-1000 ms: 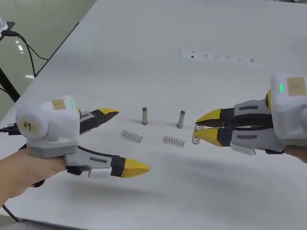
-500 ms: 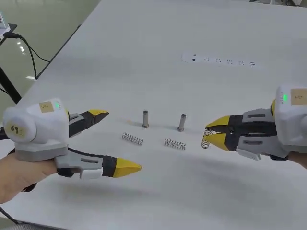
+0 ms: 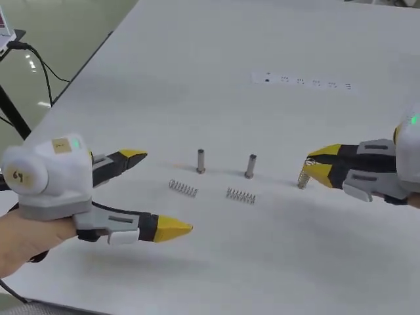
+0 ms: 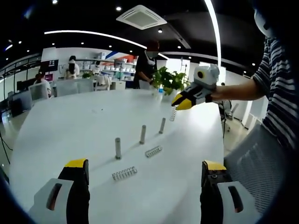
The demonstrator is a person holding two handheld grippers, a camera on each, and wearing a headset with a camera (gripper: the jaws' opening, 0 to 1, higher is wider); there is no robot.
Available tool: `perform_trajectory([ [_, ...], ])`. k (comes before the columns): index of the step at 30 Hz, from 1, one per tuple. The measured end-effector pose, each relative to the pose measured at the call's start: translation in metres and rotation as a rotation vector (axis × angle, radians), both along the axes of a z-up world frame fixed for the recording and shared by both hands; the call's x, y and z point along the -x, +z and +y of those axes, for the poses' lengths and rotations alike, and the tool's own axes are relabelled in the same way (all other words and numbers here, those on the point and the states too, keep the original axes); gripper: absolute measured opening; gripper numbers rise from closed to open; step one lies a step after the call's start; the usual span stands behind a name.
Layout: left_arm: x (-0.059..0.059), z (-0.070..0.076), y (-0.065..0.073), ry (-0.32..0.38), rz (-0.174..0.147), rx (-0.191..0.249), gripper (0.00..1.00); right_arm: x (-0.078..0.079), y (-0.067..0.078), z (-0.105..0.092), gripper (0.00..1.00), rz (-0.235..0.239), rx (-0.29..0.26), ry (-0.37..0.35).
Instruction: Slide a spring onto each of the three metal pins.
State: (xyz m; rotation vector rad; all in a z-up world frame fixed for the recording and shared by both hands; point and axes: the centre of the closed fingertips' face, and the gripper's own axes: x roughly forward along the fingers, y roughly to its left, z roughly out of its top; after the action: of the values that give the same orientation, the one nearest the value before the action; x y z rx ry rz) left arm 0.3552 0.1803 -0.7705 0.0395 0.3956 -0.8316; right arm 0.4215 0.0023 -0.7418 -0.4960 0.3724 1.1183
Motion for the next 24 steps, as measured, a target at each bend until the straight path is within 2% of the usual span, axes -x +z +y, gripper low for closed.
perform_trajectory([
  [4,-0.001,0.001,0.003,0.002,-0.007,0.001,0.98,-0.013,0.004,-0.006,0.07,-0.013,-0.016,-0.049],
  [9,-0.003,0.001,0.004,0.000,-0.009,-0.002,0.98,-0.023,0.004,-0.009,0.07,-0.018,-0.015,-0.075],
  [24,-0.007,0.006,0.008,-0.004,-0.018,-0.014,0.98,-0.035,-0.006,-0.016,0.07,-0.005,-0.008,-0.119],
])
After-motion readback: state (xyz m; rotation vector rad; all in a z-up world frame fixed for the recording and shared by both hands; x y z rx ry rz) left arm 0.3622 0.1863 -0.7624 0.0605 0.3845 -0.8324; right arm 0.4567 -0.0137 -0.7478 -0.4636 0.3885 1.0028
